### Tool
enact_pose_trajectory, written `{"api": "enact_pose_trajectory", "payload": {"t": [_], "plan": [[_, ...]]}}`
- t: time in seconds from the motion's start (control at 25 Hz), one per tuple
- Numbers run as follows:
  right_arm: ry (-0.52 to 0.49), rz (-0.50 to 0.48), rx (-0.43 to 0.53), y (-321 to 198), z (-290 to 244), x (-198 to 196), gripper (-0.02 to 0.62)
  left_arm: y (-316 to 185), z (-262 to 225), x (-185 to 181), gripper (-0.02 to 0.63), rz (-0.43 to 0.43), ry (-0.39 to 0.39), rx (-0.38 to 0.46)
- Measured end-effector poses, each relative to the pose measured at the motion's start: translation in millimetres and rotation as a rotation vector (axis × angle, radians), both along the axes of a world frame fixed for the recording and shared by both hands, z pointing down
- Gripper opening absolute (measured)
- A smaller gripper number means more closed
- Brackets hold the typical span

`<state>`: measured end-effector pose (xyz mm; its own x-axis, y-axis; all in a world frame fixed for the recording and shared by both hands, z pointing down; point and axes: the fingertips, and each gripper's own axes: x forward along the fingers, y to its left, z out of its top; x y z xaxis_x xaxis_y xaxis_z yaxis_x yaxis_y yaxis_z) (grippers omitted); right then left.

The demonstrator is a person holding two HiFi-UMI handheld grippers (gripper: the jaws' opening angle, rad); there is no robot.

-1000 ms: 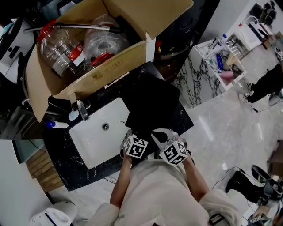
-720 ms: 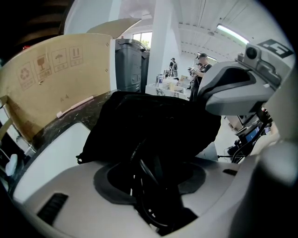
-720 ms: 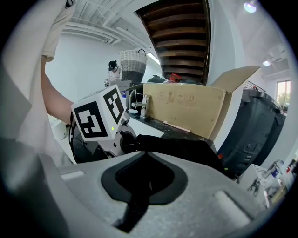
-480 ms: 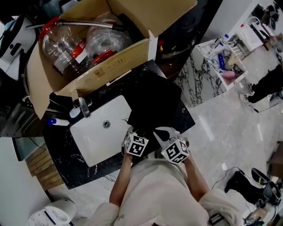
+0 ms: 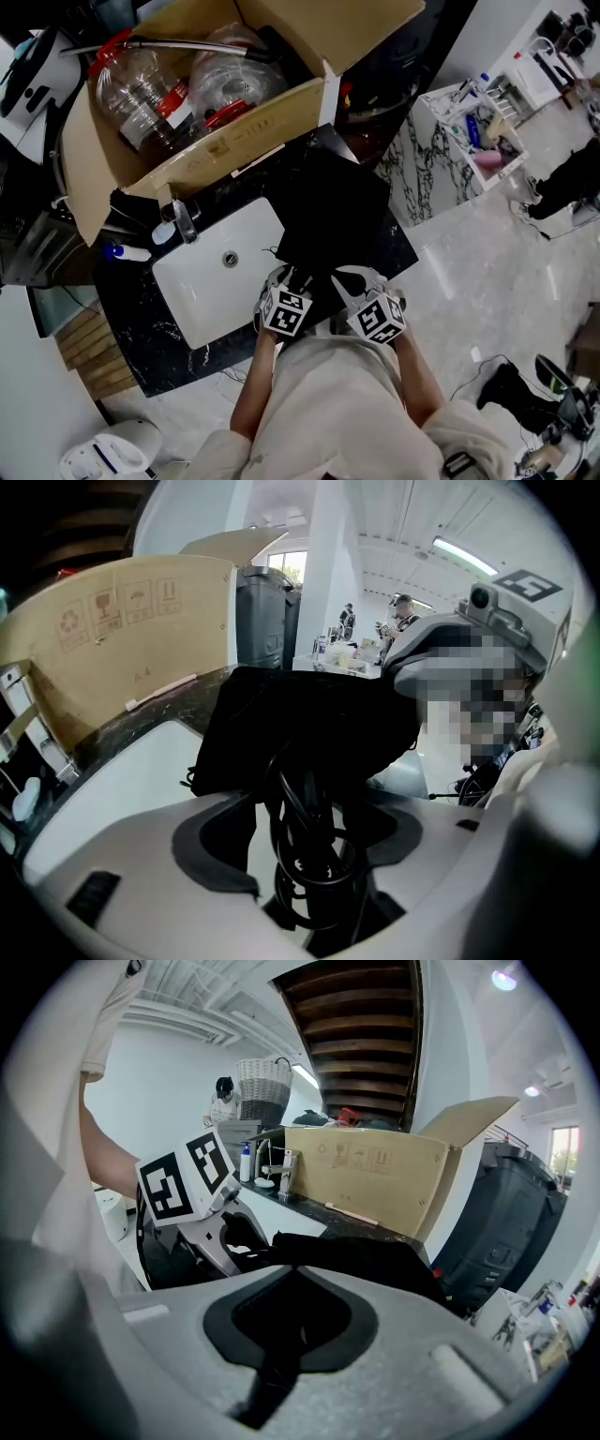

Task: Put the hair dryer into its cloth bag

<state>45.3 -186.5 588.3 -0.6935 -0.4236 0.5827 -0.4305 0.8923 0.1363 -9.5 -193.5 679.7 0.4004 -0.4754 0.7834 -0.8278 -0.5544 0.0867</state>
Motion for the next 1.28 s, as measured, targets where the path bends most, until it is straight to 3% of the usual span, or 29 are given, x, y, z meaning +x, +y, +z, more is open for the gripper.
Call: {"api": "enact_pose_trajectory", "payload": {"t": [0.28, 0.52, 0.84, 0.92, 1.0, 1.28], "plan": [[0.000, 0.004, 0.000, 1, -2, -1, 0.014, 13, -8, -2, 0.305, 0.021, 0.061, -0.015], [-0.001, -0.003, 0.005, 2, -3, -4, 0.014, 32, -5, -13, 0.311, 0.036, 0.045, -0.054], [-0.003, 0.000, 0.001, 3, -3, -3, 0.014, 51, 17, -18, 0.311, 0.114, 0.039, -0.172], [-0.003, 0.001, 0.001, 3, -3, -4, 0.014, 53, 17, -18, 0.270, 0.121, 0.058, -0.190], [-0.004, 0.003, -0.001, 3, -3, -4, 0.014, 53, 17, -21, 0.227, 0.124, 0.066, -0.189], [-0.006, -0.001, 0.001, 4, -7, -6, 0.014, 44, 6, -18, 0.211, 0.121, 0.045, -0.123]]}}
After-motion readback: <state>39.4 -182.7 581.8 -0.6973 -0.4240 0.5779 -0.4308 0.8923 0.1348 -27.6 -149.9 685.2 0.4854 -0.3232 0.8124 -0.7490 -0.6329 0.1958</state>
